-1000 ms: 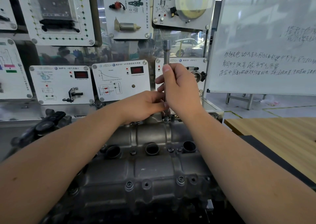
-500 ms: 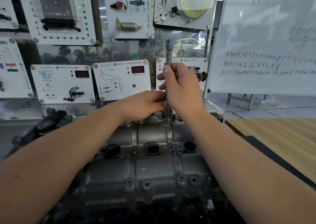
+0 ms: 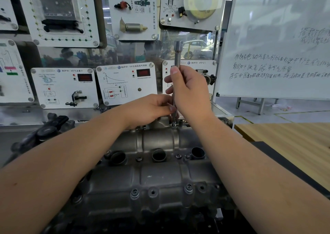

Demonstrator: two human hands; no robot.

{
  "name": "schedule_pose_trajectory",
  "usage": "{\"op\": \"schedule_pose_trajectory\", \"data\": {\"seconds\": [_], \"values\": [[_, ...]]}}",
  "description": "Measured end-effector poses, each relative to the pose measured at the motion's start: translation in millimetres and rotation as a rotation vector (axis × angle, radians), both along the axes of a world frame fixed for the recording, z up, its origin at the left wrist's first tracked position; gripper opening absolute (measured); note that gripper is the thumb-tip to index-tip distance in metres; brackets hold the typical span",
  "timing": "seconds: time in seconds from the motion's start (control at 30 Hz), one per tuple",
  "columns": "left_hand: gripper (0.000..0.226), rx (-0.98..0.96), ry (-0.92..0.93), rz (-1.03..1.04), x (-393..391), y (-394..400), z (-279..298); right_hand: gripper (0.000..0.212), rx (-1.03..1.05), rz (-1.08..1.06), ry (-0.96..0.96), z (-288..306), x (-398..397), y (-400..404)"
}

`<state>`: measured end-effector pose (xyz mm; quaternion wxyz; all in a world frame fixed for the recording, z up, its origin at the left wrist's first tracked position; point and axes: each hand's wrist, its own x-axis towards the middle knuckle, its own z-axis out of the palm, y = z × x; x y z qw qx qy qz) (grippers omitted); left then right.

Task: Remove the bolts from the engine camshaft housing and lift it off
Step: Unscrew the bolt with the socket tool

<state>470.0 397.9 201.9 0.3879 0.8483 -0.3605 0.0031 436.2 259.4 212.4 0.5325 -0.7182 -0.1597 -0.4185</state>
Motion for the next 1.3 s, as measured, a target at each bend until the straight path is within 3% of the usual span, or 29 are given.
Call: {"op": "schedule_pose_trajectory", "data": {"seconds": [0.17,0.37,0.53,0.87,1.03,1.3], "values": [[0.029,0.026,-0.039,-0.025,-1.7,-3.8,0.8,0.008,0.042,0.007,-0.001,-0.3,0.1,-0.3],[0.024,-0.014,0.019,0.009,-1.5,-1.5,0.1,0.018,-0.004,0.004,0.007,1.6,-2.3,1.7],[0.025,0.029,-0.035,-0.008,-3.9,-1.7,2.4,0.006,0.019,0.052,-0.006,1.1,-2.9,1.1],[0.020,0.047,-0.045,0.003,-2.9,0.5,1.6,0.017,-0.010,0.020,-0.003,1.7,-4.2,2.3],[0.021,0.083,-0.115,-0.003,-2.8,-1.7,2.4,0.008,0.011,0.060,-0.012,0.6,-4.6,1.9],[0.025,0.024,-0.052,0.008,-0.5,-0.4,0.1,0.027,-0.002,0.017,0.019,1.2,-3.5,0.7]]}}
